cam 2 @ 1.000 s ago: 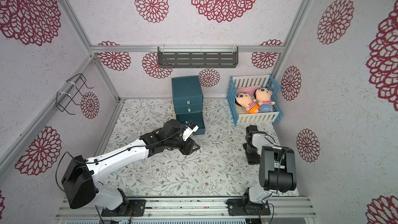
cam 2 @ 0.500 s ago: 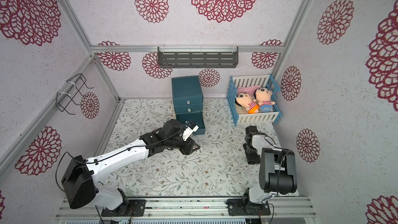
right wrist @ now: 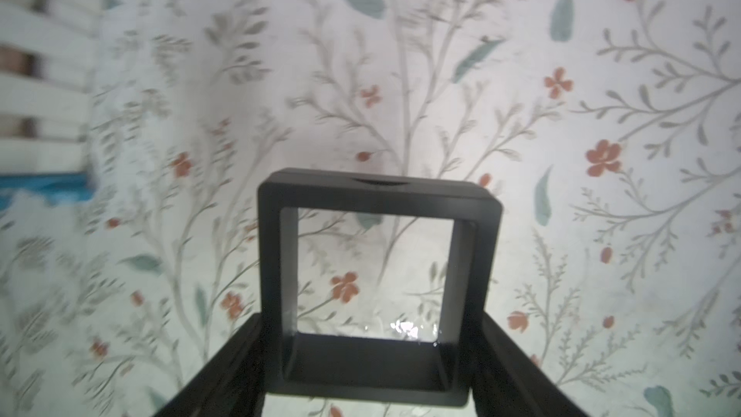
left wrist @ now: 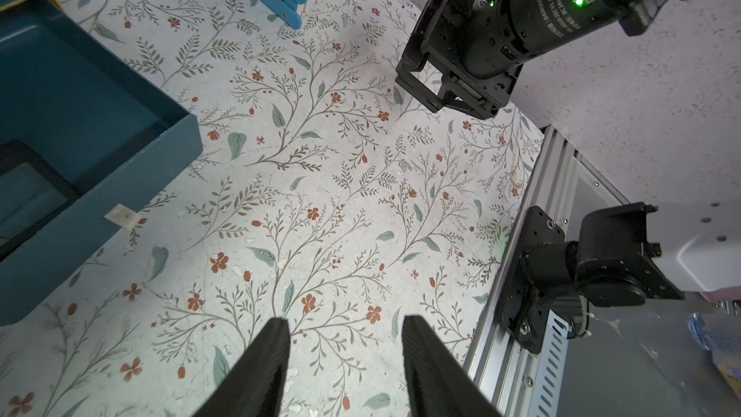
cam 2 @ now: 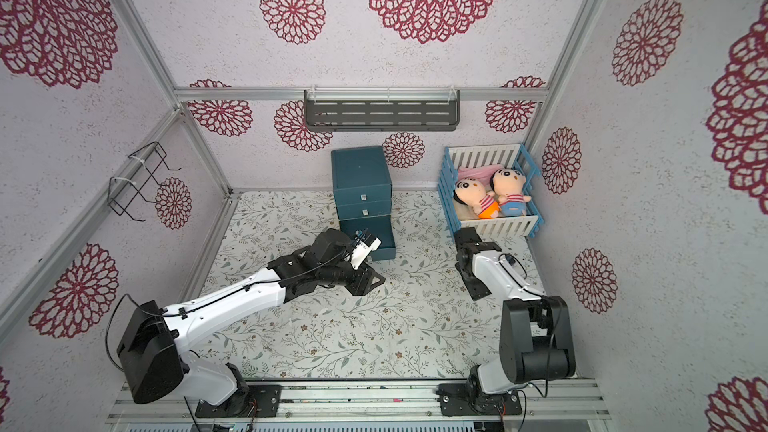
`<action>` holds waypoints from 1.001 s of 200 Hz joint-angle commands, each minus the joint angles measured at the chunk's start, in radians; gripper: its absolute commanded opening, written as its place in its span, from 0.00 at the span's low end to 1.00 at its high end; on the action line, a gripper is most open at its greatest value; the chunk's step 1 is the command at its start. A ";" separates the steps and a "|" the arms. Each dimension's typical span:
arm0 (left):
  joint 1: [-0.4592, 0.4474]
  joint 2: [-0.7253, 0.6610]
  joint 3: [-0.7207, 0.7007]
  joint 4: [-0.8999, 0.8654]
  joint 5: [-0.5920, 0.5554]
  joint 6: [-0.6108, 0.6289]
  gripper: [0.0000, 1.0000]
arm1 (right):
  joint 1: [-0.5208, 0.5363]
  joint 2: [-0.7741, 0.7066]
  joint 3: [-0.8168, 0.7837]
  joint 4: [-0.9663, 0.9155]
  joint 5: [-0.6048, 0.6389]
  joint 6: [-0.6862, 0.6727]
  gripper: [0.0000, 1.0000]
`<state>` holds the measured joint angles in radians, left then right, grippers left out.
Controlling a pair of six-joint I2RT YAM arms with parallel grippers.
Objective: Place the brooch boxes into the drawer by color
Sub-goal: Pick up the brooch box from the center of the board, then place the brooch box in the drawer.
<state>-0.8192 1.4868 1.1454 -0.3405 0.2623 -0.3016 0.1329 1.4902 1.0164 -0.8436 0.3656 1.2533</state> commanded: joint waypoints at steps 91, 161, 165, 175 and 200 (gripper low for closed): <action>0.118 -0.163 -0.047 -0.019 -0.233 -0.164 0.51 | 0.437 0.131 0.327 0.127 0.031 -0.354 0.40; 0.228 -0.253 -0.088 -0.078 -0.298 -0.293 0.52 | 0.488 0.298 0.490 0.243 -0.095 -0.573 0.38; 0.234 -0.256 -0.090 -0.081 -0.299 -0.298 0.52 | 0.488 0.308 0.500 0.241 -0.094 -0.580 0.38; 0.249 -0.264 -0.095 -0.083 -0.296 -0.314 0.52 | 0.487 0.331 0.522 0.237 -0.089 -0.603 0.38; 0.282 -0.279 -0.111 -0.072 -0.283 -0.346 0.52 | 0.487 0.389 0.568 0.247 -0.086 -0.666 0.37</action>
<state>-0.5686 1.2301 1.0512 -0.3977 -0.0158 -0.5976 0.6205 1.8469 1.5265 -0.6300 0.2832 0.6891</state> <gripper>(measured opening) 0.518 0.759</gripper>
